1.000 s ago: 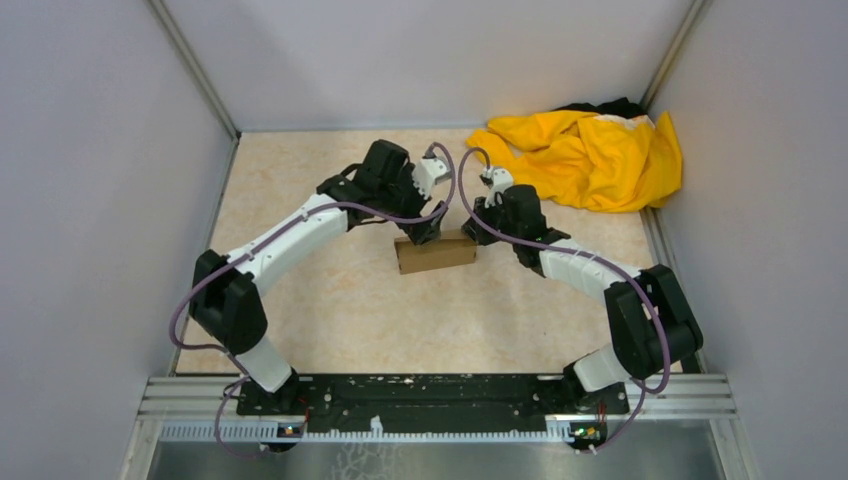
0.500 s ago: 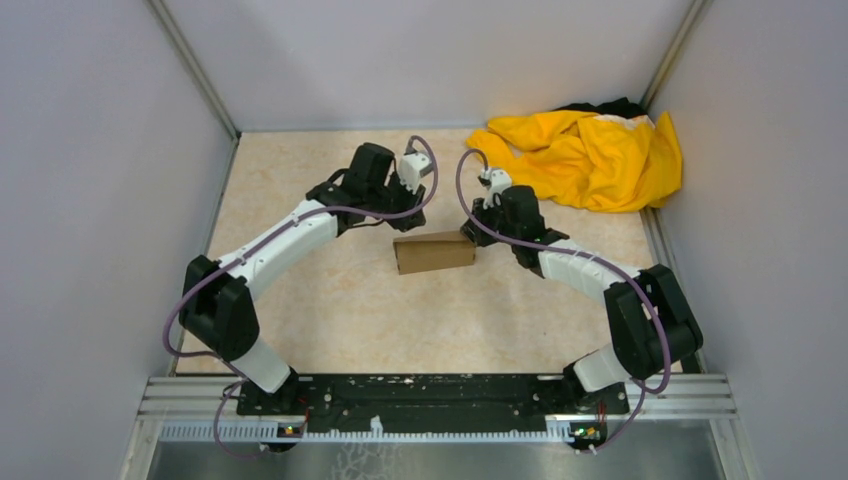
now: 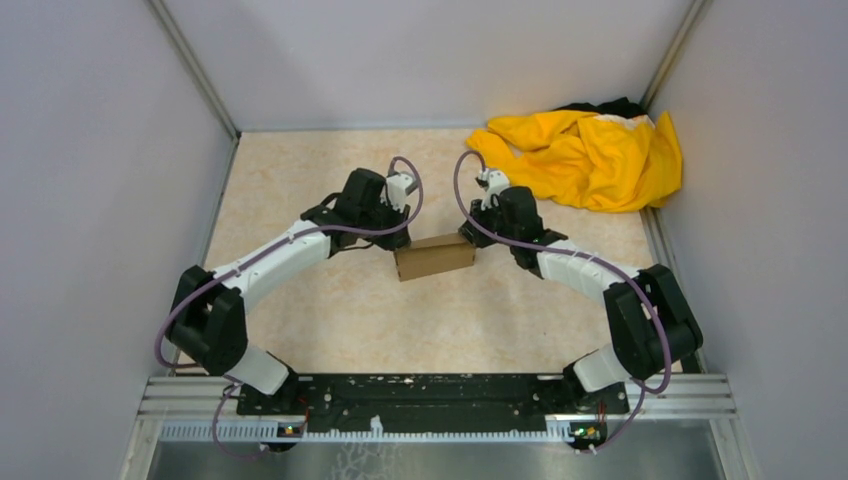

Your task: Fold the paper box

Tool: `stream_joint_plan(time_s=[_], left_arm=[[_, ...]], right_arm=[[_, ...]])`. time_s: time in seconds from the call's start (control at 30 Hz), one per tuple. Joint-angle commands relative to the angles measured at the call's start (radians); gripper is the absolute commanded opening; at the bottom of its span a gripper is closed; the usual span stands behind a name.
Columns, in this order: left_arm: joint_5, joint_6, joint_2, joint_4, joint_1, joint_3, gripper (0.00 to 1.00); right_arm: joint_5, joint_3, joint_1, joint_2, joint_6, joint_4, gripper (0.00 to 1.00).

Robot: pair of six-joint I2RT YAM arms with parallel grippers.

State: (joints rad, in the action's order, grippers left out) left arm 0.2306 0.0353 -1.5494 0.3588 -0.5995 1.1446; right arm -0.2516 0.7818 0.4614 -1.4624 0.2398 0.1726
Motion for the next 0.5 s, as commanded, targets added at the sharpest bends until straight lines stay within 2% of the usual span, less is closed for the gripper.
stream_joint_plan(time_s=[0.0, 0.3, 0.47], left_arm=[[-0.068, 0.085, 0.065, -0.052, -0.003, -0.084, 0.19], [-0.133, 0.133, 0.074, -0.105, -0.005, -0.148, 0.16], [-0.174, 0.112, 0.103, -0.079, -0.004, -0.087, 0.21]], right_arm=[[0.006, -0.039, 0.029, -0.036, 0.003, -0.143, 0.09], [0.013, -0.056, 0.039, -0.049, 0.017, -0.122, 0.09], [0.03, -0.058, 0.039, -0.015, 0.019, -0.122, 0.09]])
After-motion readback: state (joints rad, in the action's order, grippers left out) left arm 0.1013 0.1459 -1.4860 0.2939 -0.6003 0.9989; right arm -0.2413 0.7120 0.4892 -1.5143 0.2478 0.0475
